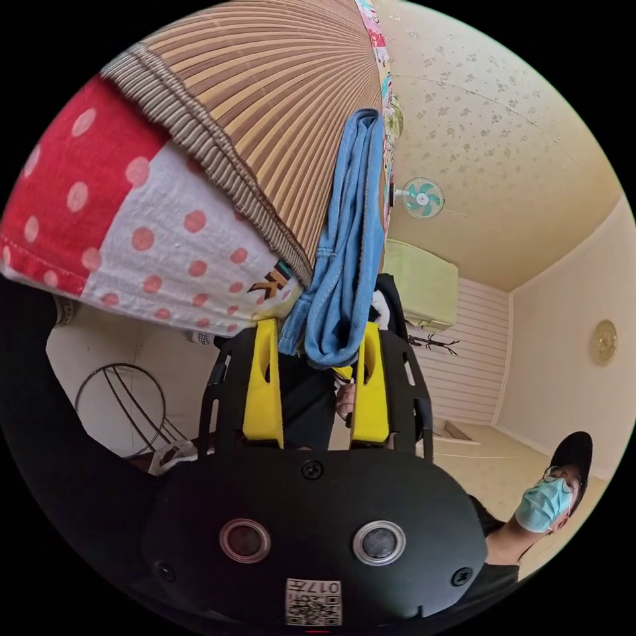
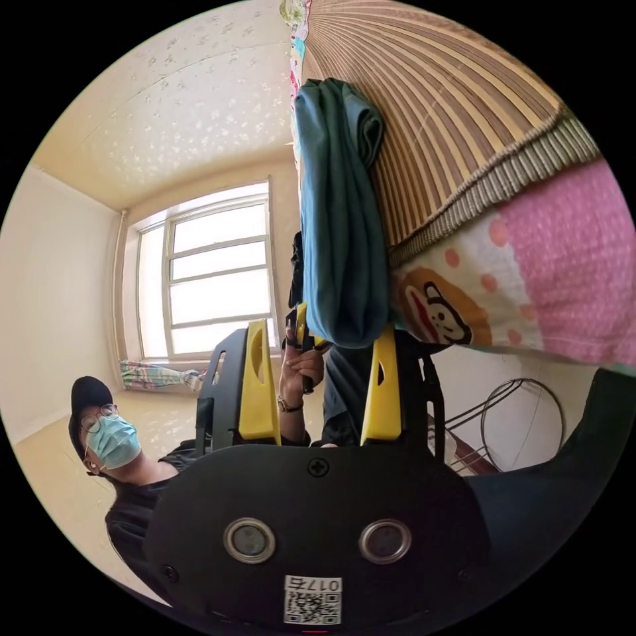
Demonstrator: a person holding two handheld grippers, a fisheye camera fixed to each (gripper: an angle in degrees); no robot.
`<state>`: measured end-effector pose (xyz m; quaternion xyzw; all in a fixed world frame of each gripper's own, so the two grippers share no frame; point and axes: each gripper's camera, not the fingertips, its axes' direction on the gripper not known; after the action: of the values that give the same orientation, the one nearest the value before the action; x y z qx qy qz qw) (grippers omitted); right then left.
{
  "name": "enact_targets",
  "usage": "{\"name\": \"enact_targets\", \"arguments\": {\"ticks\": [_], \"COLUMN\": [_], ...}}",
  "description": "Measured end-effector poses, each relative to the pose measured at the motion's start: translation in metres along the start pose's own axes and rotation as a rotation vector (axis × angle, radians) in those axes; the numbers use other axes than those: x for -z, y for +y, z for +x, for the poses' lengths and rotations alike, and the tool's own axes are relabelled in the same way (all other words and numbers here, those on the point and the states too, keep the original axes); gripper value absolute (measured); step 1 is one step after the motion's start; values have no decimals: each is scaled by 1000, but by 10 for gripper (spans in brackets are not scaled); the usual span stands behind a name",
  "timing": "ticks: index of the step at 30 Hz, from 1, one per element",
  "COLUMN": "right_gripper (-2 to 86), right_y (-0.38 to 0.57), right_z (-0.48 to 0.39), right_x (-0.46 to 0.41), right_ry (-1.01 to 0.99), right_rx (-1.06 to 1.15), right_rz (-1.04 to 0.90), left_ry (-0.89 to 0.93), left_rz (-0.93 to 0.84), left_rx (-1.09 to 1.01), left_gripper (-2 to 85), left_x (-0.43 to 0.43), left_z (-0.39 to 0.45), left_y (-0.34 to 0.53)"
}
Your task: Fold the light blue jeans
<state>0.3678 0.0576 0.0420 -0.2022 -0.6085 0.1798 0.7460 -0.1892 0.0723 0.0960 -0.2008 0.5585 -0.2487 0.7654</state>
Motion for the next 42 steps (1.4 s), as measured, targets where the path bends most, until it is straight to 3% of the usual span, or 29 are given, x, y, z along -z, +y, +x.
{"name": "enact_targets", "arguments": {"ticks": [5,10,16,21,28,30,35,39,42], "right_gripper": [216,225,234,242,233,222,198,181,169], "right_y": [16,25,36,65,106,116,139,133,117], "right_z": [0,10,15,42,63,57,18,-85,-173], "right_x": [25,37,35,24,-5,-8,1,42,84], "right_ry": [87,34,6,-196,-464,-571,-578,-374,-224], "right_rx": [-11,-31,-9,-46,-78,-6,134,463,734], "right_rz": [12,59,101,172,280,293,255,179,105], "left_ry": [-25,-50,-26,157,174,118,75,235,209], "left_rz": [113,167,167,98,-51,-71,-75,-90,-97], "left_rx": [-42,-55,-93,-47,-83,-173,-373,-527,-569], "left_gripper": [169,165,86,69,65,65,67,77,82], "left_x": [15,9,16,10,-16,-17,-1,12,12], "left_z": [1,-1,0,-11,-1,17,61,91,98], "left_y": [14,18,33,72,140,163,189,211,219]}}
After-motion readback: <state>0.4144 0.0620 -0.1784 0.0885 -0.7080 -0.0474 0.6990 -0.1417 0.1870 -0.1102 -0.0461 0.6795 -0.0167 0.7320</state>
